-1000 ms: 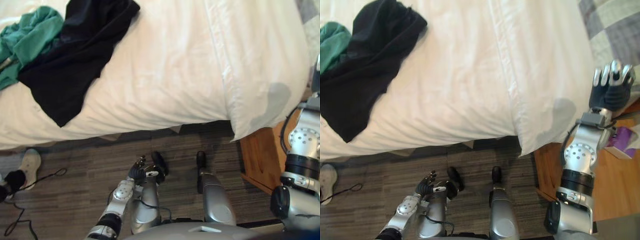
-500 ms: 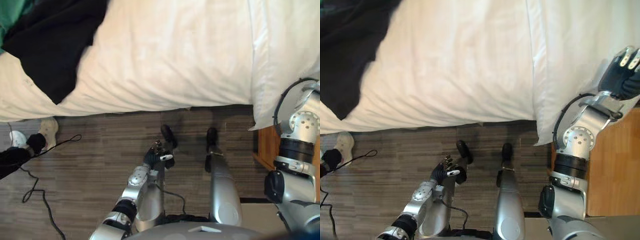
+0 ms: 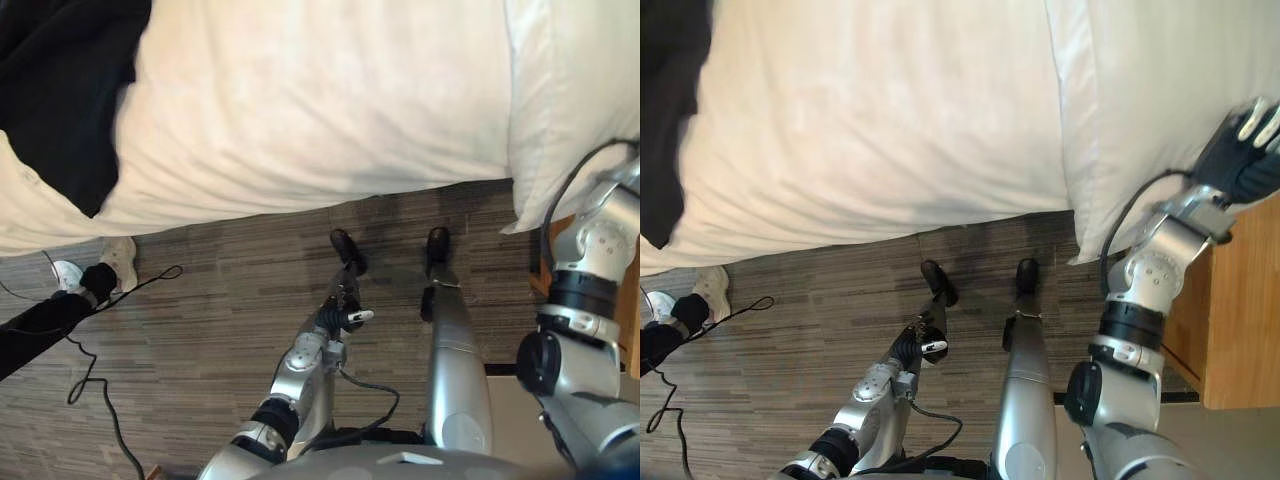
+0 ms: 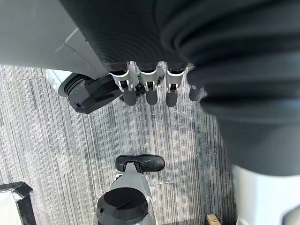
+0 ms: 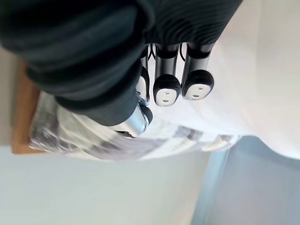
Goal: Tidy the bed and pick cloth on bed and put in laundry
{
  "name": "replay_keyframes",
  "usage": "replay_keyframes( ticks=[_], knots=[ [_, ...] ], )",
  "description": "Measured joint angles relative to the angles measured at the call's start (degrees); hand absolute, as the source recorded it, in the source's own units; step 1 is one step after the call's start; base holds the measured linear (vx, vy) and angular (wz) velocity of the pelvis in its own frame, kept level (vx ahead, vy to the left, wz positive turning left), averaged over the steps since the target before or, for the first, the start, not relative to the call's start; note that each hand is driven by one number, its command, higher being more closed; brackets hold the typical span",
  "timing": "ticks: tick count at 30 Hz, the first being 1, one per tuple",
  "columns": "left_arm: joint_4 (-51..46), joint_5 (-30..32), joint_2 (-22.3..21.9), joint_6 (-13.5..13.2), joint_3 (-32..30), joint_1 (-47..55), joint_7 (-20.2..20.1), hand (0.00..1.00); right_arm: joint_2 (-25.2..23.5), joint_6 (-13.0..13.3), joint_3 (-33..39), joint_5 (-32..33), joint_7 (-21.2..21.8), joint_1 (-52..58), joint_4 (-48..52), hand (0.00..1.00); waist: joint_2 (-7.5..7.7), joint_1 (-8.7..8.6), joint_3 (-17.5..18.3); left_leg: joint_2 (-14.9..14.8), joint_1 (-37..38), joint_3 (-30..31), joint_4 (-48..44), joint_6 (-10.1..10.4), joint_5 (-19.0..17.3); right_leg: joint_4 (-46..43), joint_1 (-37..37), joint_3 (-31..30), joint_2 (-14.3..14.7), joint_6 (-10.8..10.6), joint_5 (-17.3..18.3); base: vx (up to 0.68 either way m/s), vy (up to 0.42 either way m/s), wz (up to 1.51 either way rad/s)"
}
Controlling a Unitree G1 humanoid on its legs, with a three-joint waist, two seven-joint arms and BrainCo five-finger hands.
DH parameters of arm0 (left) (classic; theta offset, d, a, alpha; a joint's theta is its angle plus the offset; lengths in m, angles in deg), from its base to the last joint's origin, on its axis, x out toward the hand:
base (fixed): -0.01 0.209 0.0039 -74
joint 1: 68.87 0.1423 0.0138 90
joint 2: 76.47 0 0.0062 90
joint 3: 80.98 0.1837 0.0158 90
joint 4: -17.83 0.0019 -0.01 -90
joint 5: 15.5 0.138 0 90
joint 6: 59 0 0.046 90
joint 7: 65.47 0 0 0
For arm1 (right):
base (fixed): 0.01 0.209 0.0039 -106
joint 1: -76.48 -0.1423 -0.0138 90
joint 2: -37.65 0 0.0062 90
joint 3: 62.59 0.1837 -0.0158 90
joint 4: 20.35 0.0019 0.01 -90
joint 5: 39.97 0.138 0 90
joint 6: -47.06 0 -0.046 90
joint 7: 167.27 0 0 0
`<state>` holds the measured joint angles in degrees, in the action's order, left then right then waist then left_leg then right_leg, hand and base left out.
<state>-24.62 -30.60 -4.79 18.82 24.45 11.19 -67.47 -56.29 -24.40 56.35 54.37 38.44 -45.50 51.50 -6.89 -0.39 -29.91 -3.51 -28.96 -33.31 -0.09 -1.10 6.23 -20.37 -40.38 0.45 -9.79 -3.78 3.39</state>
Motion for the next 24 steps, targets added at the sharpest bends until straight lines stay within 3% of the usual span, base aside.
replay_keyframes(
  ticks=[6, 12, 17, 22, 24],
  knots=[
    [0.0, 0.0, -1.1, 0.0, -5.5, 0.5, 0.7, 0.00, -11.0, 1.6, -0.2, -0.1, -3.8, 17.5, -7.3, 1.00, 0.28, -1.96, -0.2, -0.4, 3.6, -1.4, 0.5, 0.1, -0.5, 0.7, 3.0, -1.0, 0.8, 0.0, 0.0, 0.08, -0.026, -0.19],
    [0.8, 0.1, -1.1, -0.1, -7.1, 0.5, 0.8, 0.00, -10.2, 5.8, -0.2, -1.9, -2.4, 22.4, -6.8, 1.00, 2.43, -2.42, -0.6, -2.9, 6.9, -2.3, -4.0, 0.3, -4.1, 3.5, 8.9, -0.5, 1.8, 0.3, -0.4, 0.07, -0.031, -0.18],
    [0.8, 0.3, -0.3, 1.0, -6.9, 1.1, 0.9, 0.00, -7.1, 9.9, -4.0, -14.3, 1.8, 22.7, 11.8, 1.00, 4.56, -1.67, -0.9, -5.2, 6.8, -2.0, -8.8, 0.2, -7.1, 6.2, 12.4, 1.2, 2.1, -0.1, -1.4, 0.06, -0.011, -0.01],
    [-0.3, 0.2, 1.4, 2.1, -6.6, 1.1, 0.1, 0.00, -6.7, 9.7, -9.2, -21.0, 9.0, 21.3, 20.9, 1.00, 6.63, -0.67, -0.8, -6.1, 6.9, -0.5, -11.6, 0.0, -8.4, 6.5, 14.4, 2.4, 2.2, -0.1, -1.4, 0.09, -0.007, 0.10],
    [-1.0, 0.7, 2.0, 2.7, -6.6, 1.1, -0.6, 0.00, -6.8, 7.3, -12.1, -23.1, 11.2, 19.7, 21.2, 1.00, 6.71, -0.02, -0.8, -6.1, 6.7, 0.4, -12.1, 0.0, -8.5, 6.5, 15.0, 3.4, 2.0, -0.1, -1.4, 0.07, -0.010, 0.18]
  ],
)
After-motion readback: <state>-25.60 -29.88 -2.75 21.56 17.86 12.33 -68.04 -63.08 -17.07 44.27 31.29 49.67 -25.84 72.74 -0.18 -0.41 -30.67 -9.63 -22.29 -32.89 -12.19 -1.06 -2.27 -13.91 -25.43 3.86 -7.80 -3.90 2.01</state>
